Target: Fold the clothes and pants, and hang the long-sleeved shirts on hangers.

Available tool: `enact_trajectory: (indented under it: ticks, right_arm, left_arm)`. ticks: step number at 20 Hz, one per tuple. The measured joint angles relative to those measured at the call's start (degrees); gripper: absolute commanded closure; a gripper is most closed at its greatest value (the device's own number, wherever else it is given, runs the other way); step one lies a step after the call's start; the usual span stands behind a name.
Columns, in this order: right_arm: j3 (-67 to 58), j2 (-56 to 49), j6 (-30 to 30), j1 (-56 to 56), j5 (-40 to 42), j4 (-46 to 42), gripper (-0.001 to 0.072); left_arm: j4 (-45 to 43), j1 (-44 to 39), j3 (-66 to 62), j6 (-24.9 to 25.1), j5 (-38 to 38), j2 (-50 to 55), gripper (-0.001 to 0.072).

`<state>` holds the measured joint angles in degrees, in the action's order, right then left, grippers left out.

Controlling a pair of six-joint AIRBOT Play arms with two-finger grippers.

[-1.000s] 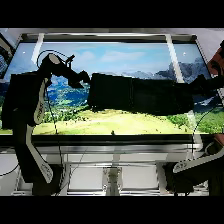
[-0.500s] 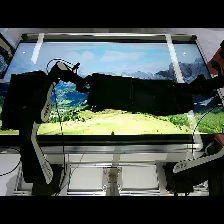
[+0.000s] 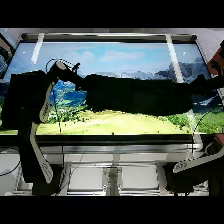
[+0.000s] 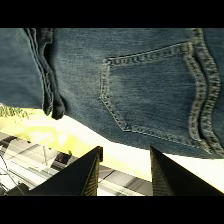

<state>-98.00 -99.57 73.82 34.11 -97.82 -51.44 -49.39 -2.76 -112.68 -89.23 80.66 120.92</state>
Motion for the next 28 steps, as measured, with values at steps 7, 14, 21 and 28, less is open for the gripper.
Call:
enact_trajectory:
  ticks: [7, 14, 21, 28]
  right_arm:
    - [0.0, 0.0, 0.0, -4.2, 1.1, 0.0, 0.0371]
    - [0.0, 0.0, -0.3, -10.6, 3.9, 0.0, 0.0371]
    - [0.0, 0.0, -0.4, -13.0, 4.7, 0.1, 0.0371]
    - [0.0, 0.0, -0.4, -13.3, 4.0, 0.0, 0.0371]
  left_arm:
    - [-12.2, 6.1, -0.1, -1.6, 13.7, -12.4, 0.0672]
    - [-16.9, 5.6, -3.2, -3.4, 18.8, -21.1, 0.0672]
    - [-14.5, -4.5, -5.2, -4.3, 18.4, -22.3, 0.0672]
    - [-14.0, -15.1, -5.4, -4.8, 8.6, -22.3, 0.0672]
